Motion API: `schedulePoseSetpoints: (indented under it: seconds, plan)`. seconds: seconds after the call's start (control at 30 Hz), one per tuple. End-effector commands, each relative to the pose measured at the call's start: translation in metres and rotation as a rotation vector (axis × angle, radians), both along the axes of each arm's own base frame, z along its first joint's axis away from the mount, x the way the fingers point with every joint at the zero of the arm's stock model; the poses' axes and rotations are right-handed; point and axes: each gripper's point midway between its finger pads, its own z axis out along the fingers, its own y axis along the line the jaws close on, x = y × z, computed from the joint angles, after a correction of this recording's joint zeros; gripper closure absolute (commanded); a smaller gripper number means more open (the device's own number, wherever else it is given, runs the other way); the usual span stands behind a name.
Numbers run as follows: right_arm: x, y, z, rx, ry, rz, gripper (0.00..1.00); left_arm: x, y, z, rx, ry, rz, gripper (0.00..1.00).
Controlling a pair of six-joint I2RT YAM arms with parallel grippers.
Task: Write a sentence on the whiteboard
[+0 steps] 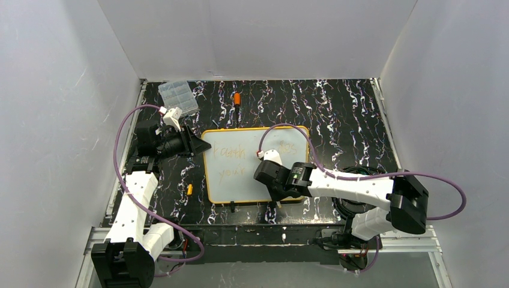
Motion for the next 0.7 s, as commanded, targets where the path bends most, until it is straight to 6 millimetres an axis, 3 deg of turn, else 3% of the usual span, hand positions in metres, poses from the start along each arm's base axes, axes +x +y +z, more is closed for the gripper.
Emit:
schedulePoseSetpoints:
  seconds: [0.0, 0.33, 0.67]
  plan:
    - [-0.002, 0.005, 0.004, 0.016, 0.018, 0.011, 0.99, -0.006, -0.002, 0.007, 0.001, -0.023, -0.018, 0.68]
    - [-0.013, -0.005, -0.004, 0.013, 0.051, -0.01, 0.99, -0.007, -0.002, 0.007, 0.0, -0.021, -0.018, 0.68]
    - [0.003, -0.009, 0.009, -0.022, -0.025, -0.04, 0.99, -0.007, -0.002, 0.008, 0.0, -0.025, -0.018, 0.68]
